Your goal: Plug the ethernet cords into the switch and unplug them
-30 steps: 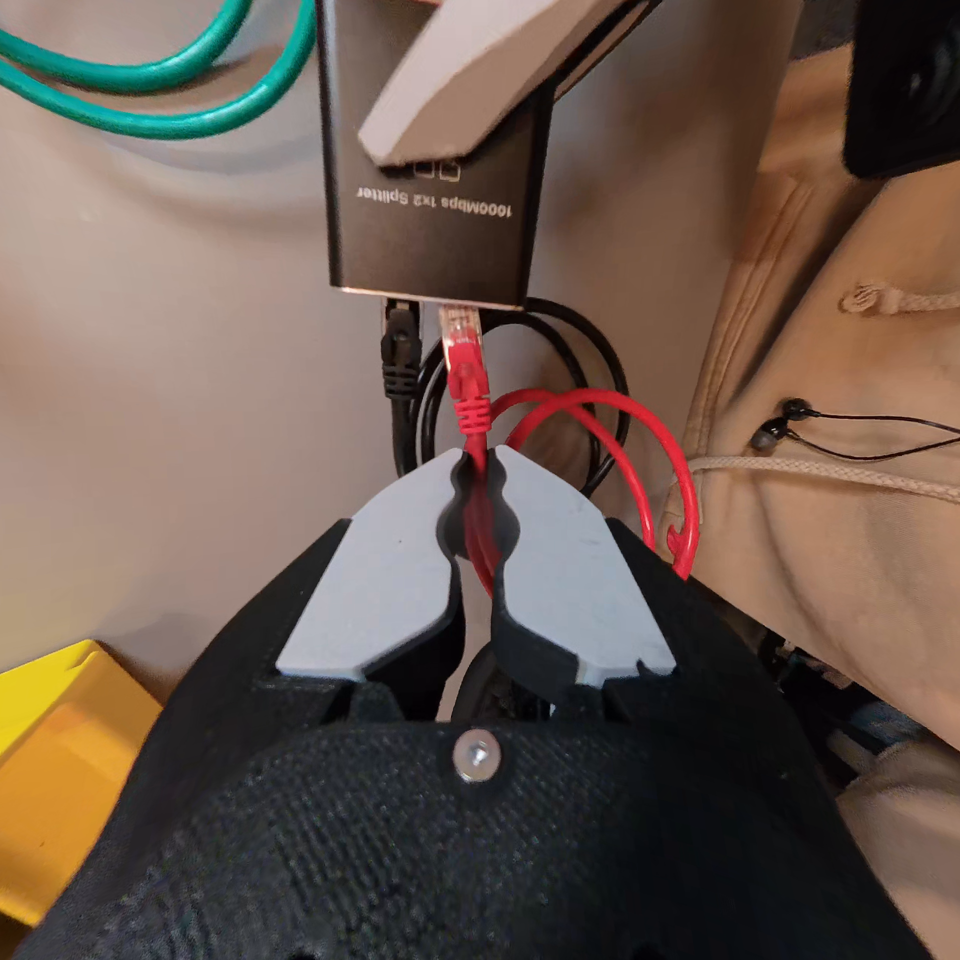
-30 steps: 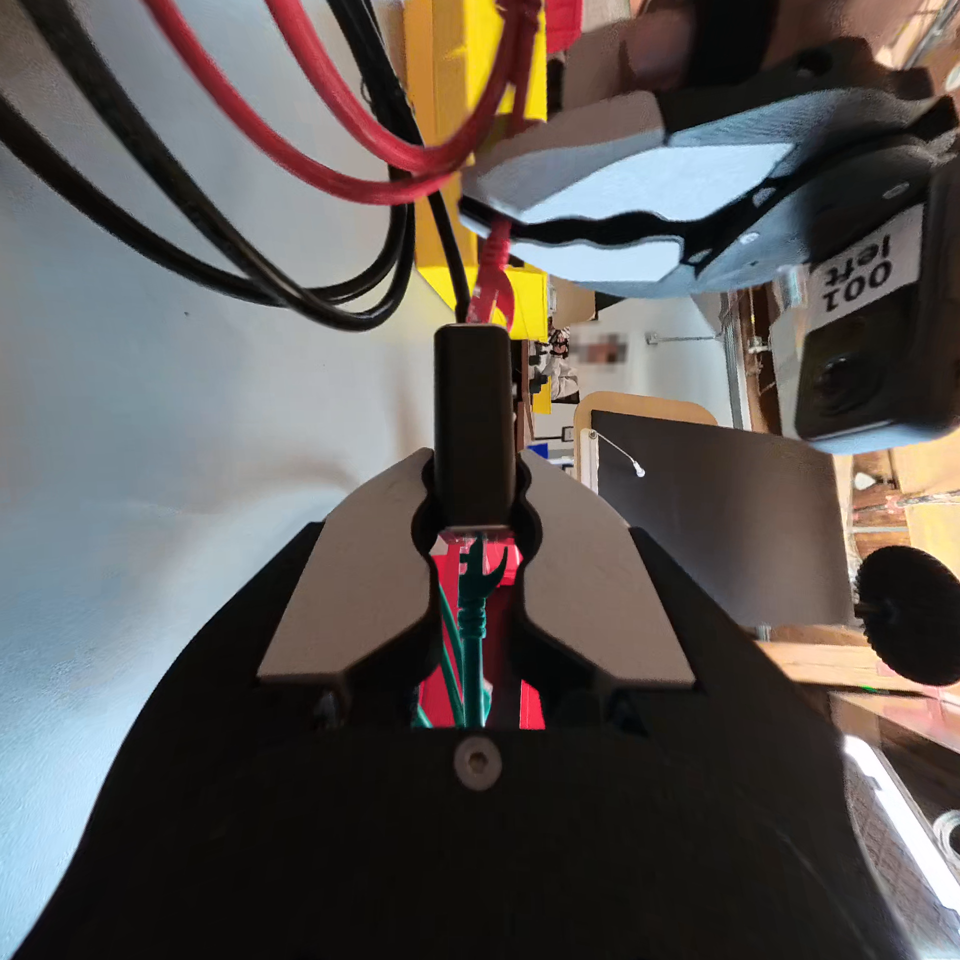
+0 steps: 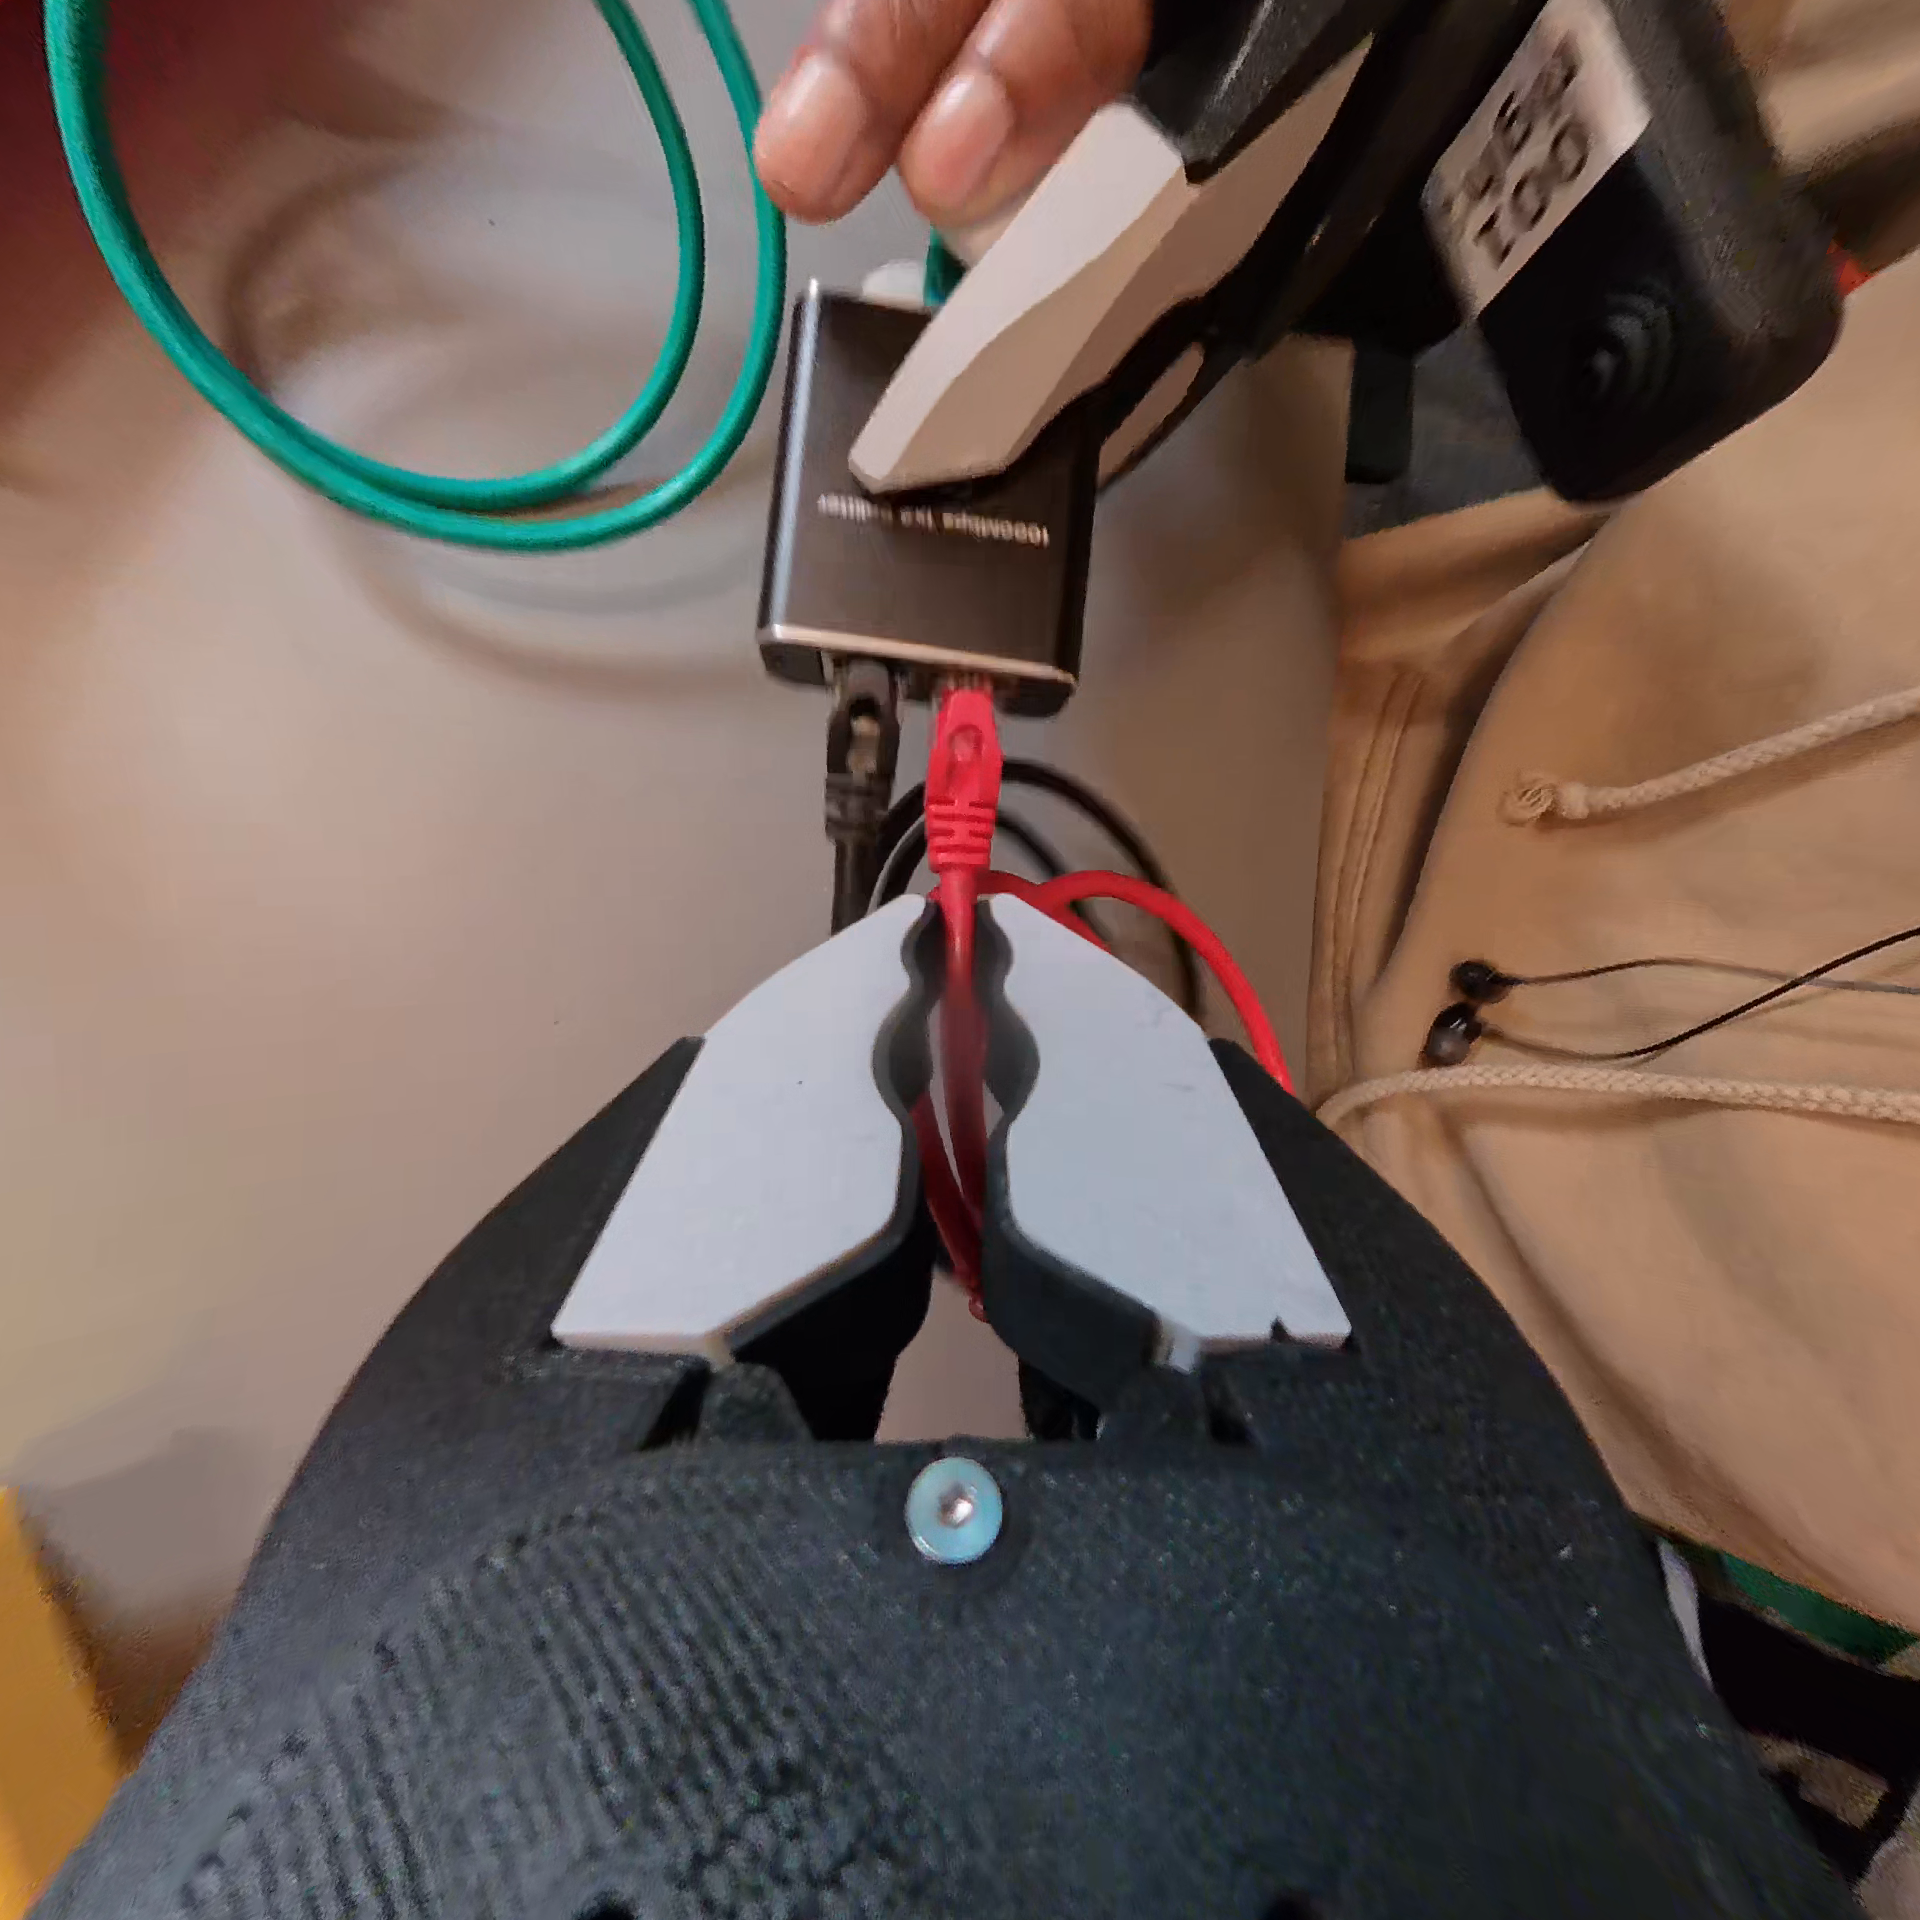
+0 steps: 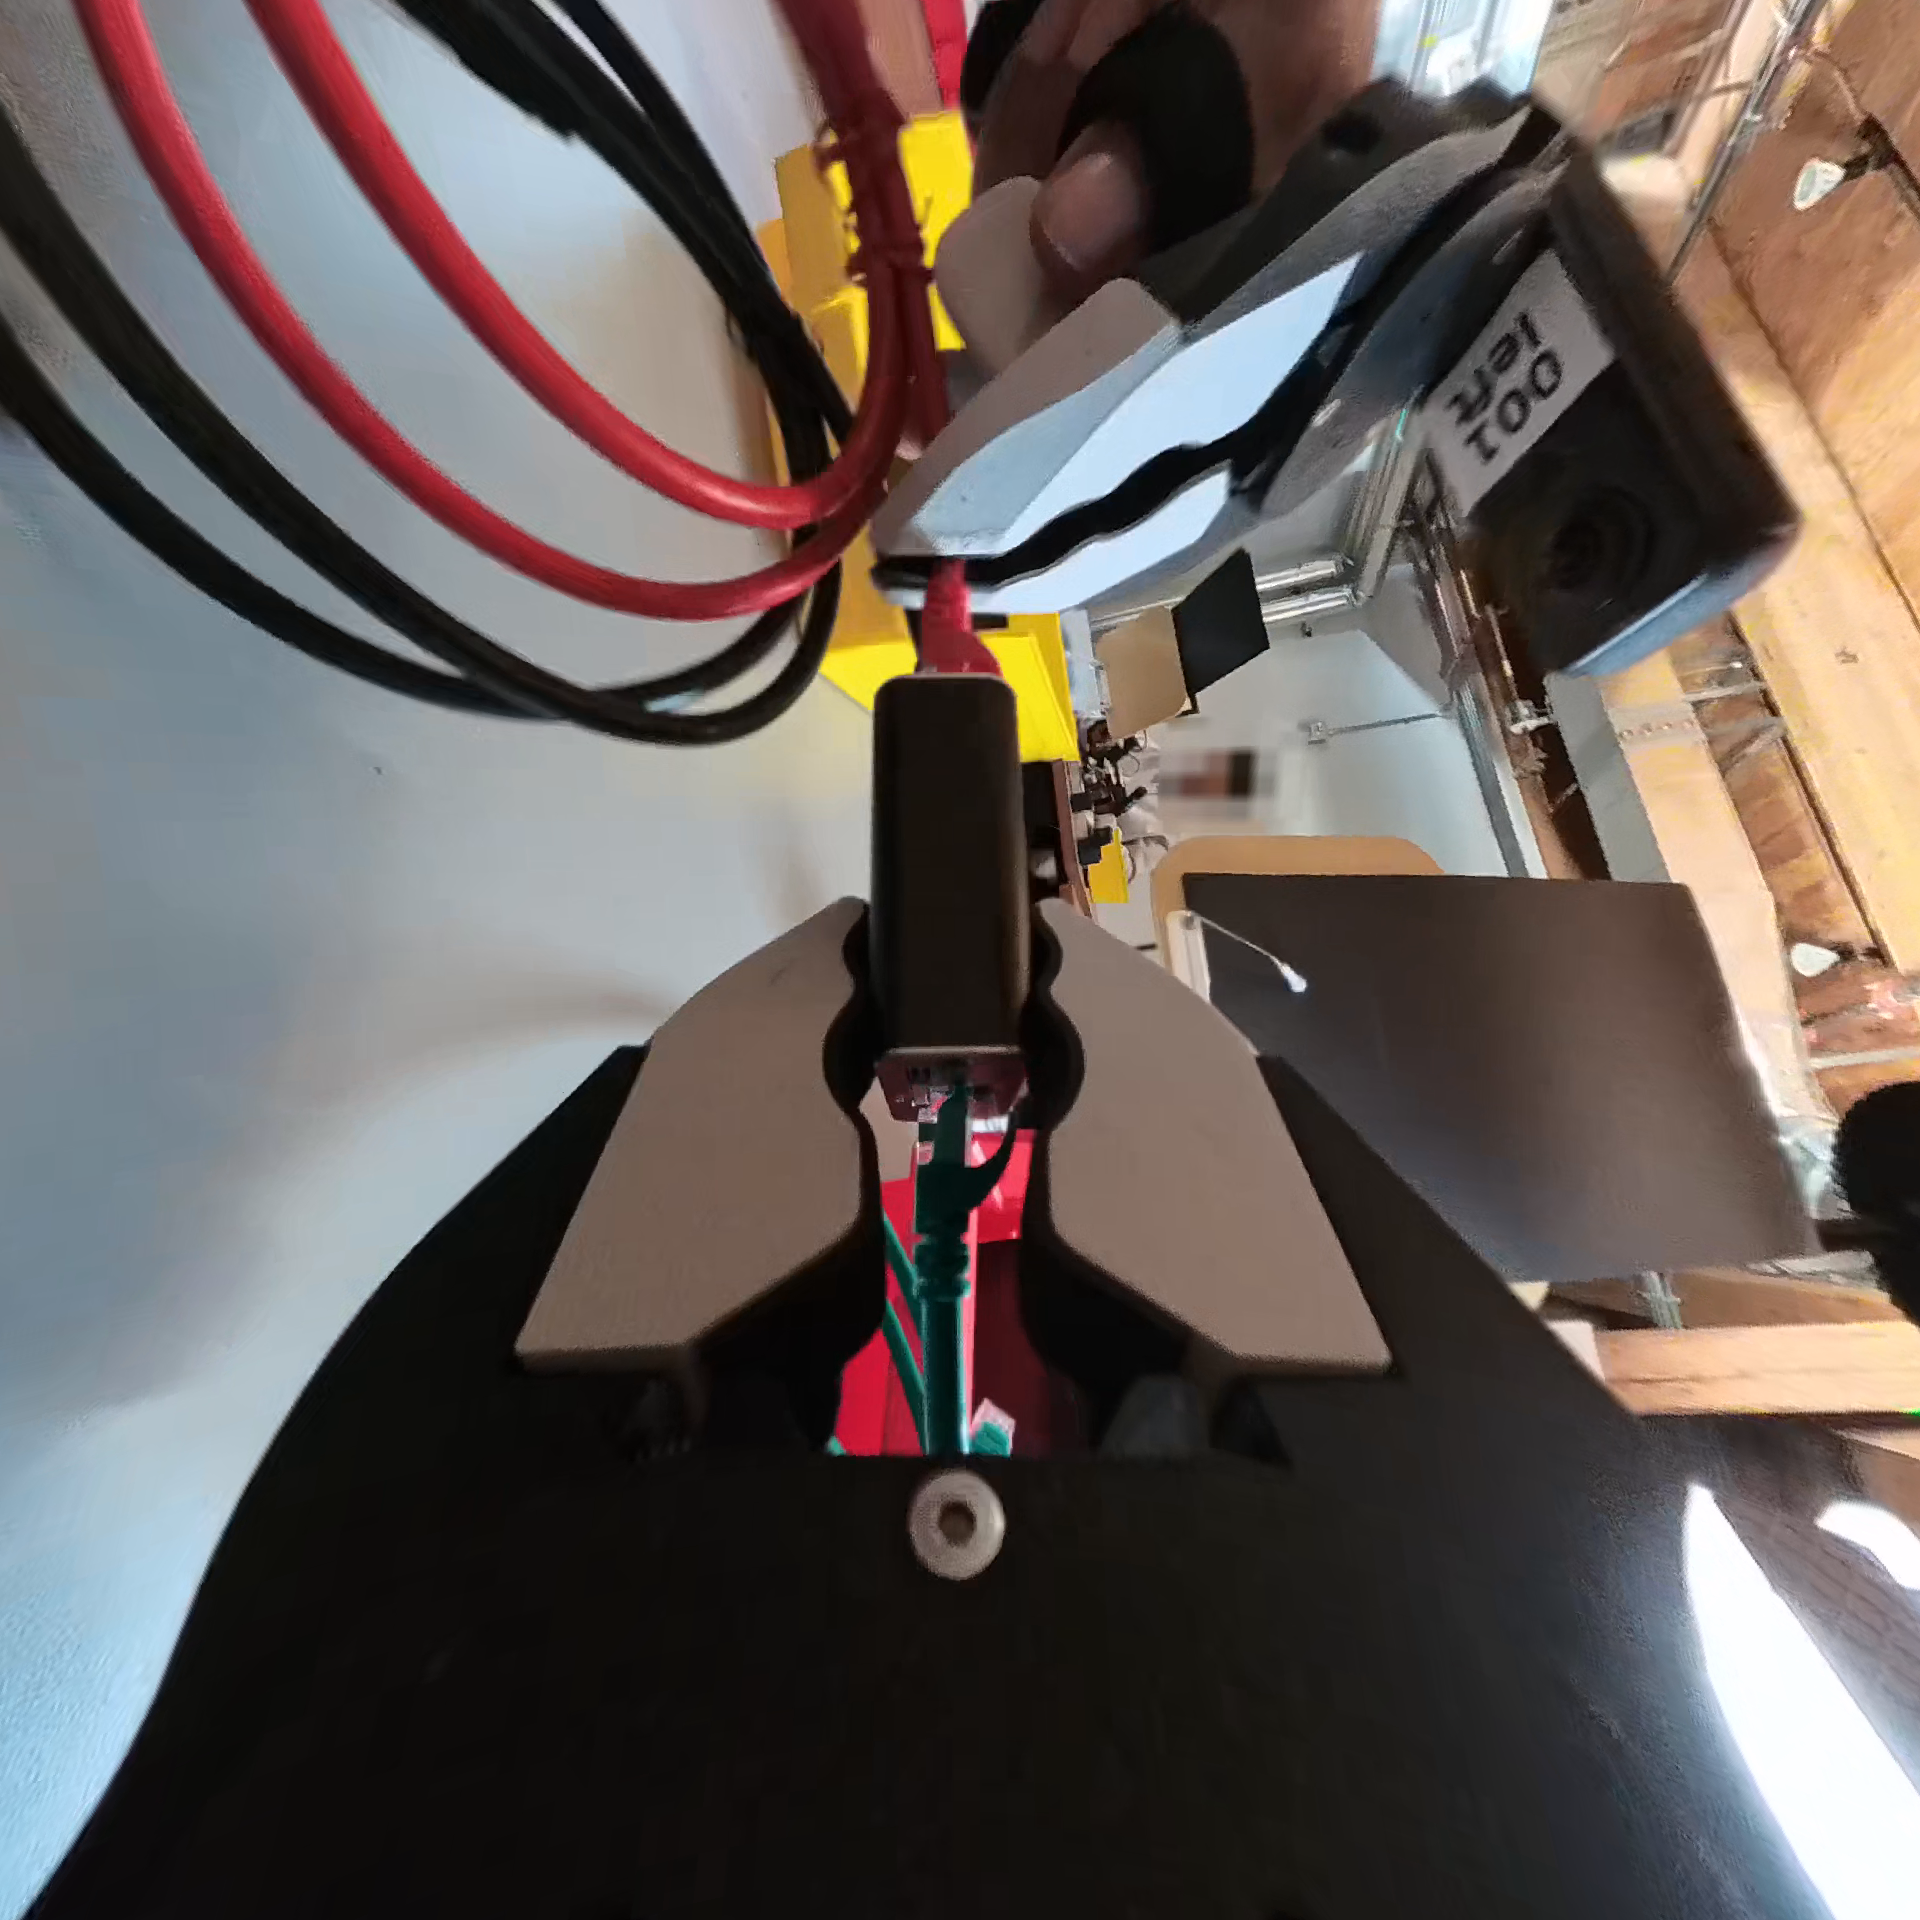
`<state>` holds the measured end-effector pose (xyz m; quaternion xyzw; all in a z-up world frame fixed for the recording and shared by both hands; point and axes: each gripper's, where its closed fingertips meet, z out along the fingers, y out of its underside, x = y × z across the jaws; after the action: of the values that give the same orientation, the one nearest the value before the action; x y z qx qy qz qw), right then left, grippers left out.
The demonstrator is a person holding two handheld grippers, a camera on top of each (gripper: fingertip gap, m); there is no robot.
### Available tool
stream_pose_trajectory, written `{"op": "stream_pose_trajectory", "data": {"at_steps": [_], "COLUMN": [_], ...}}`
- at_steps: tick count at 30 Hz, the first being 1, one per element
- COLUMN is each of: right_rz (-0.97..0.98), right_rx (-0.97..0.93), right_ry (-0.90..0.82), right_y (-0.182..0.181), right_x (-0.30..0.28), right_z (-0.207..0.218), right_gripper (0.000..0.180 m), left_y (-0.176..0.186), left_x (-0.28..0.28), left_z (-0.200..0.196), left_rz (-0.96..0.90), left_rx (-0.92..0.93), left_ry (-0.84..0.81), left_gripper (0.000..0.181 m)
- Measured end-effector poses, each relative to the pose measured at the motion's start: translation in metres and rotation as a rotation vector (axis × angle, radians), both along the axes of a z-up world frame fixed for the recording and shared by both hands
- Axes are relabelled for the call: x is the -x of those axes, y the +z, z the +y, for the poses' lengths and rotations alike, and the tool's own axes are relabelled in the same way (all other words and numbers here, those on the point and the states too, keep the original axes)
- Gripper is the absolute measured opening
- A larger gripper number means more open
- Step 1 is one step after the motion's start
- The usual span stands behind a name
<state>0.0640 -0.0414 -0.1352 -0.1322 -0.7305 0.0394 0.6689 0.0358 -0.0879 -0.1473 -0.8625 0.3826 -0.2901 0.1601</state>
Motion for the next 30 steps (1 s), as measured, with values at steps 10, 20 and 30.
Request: {"op": "stream_pose_trajectory", "data": {"at_steps": [10, 20, 30], "right_rz": [-0.019, -0.022, -0.148], "right_rx": [0.021, 0.110, -0.022], "right_ry": [0.048, -0.055, -0.293], "right_y": [-0.001, 0.012, 0.009], "right_x": [-0.002, 0.003, 0.015], "right_z": [-0.005, 0.015, 0.026], "right_gripper": [0.025, 0.027, 0.026], "left_y": [-0.001, 0.015, 0.019], "left_x": [-0.008, 0.001, 0.001], "left_z": [-0.004, 0.010, 0.020], "left_rz": [-0.003, -0.205, -0.421], "left_rx": [0.025, -0.095, -0.045], "left_ry": [0.012, 0.142, 0.383], "left_gripper": [0.003, 0.005, 0.005]}}
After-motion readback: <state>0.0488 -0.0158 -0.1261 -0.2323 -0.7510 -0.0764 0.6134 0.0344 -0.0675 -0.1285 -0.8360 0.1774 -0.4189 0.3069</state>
